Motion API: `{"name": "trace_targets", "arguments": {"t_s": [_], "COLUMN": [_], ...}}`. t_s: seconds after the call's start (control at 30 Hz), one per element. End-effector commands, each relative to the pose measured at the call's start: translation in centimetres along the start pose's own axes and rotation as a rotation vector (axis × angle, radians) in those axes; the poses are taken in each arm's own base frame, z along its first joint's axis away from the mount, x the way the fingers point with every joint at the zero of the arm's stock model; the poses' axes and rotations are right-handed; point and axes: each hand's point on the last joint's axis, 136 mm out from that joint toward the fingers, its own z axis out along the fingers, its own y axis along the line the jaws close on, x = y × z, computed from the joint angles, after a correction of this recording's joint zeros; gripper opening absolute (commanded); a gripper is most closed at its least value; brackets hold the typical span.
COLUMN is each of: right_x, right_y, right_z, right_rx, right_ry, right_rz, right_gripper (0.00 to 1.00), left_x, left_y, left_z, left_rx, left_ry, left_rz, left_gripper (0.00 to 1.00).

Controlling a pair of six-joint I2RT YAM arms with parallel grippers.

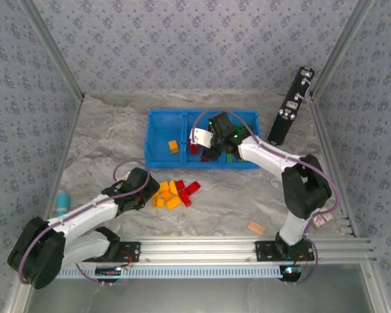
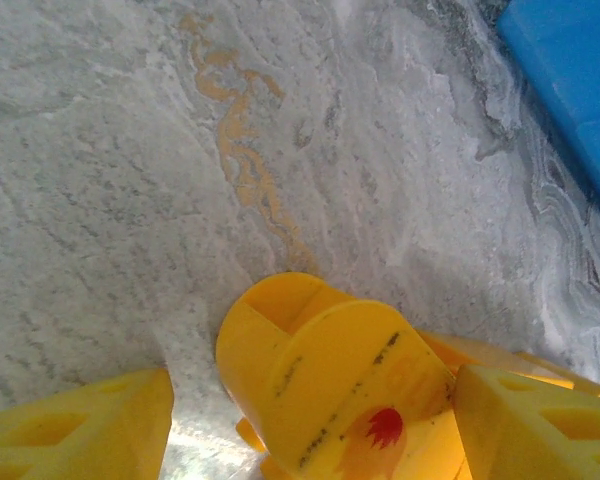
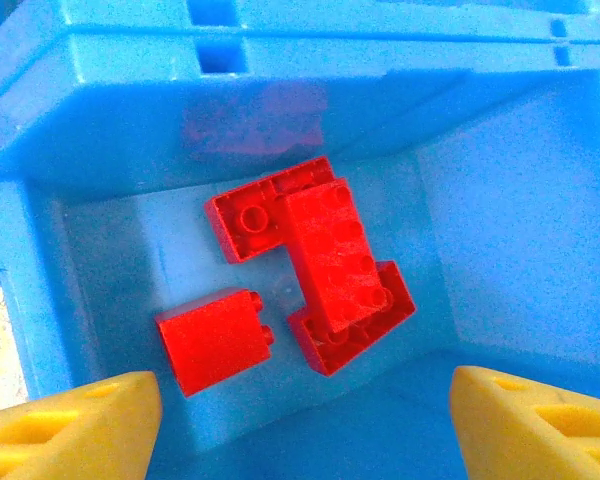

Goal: Sort the legos into containers by color
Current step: Pick up the lego from the bottom-left of the table.

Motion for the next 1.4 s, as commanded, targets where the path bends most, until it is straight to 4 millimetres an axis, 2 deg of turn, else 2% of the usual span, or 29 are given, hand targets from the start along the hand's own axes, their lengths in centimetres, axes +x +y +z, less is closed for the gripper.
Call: {"name": "trace_targets", "arguments": {"t_s": [0.0,0.17,0.33,0.57,0.8,0.97,1.03,1.17,1.27,1.37], "right_x": [0.2,0.1,0.3,0.4,0.5,0.4,1.1,0.3,-0.8,-2.6], "right_y": [-0.3,-0.2,-0.2,-0.1,0.2,0.6,2.8,5.3,7.4,9.7], "right_z": [-1.2,-1.2,-1.3,-1.4,-2.0,-2.8,-3.0,-4.4,-5.7,-7.0], "right_rx": [0.012,0.008,0.008,0.002,0.001,-0.003,-0.054,-0.088,-0.087,-0.12], "right_ry": [-0.008,-0.011,-0.01,-0.012,-0.013,-0.013,-0.01,-0.057,-0.093,-0.143], "right_rz": [0.005,0.004,0.004,0.011,0.023,0.024,-0.004,-0.038,-0.083,-0.053], "right_gripper": [0.78,0.79,0.8,0.81,0.83,0.84,0.85,0.85,0.85,0.87], "left_x": [0.6,1.3,1.1,0.3,-0.5,-2.6,-3.7,-5.6,-6.6,-7.3], "left_y": [0.2,0.7,0.7,0.8,0.0,-3.7,-5.2,-8.2,-10.6,-13.1], "left_z": [0.7,1.8,2.3,3.0,2.7,-1.2,-3.3,-7.0,-8.2,-7.5], "left_rx": [-0.017,-0.034,-0.048,-0.071,-0.096,-0.057,-0.045,0.005,0.056,0.099], "left_ry": [0.022,0.045,0.034,0.018,0.057,-0.004,-0.032,-0.093,-0.121,-0.131], "left_rz": [-0.037,-0.053,-0.047,-0.011,0.088,0.23,0.286,0.362,0.393,0.429], "left_gripper": [0.71,0.65,0.6,0.4,0.29,0.26,0.26,0.26,0.26,0.26]}}
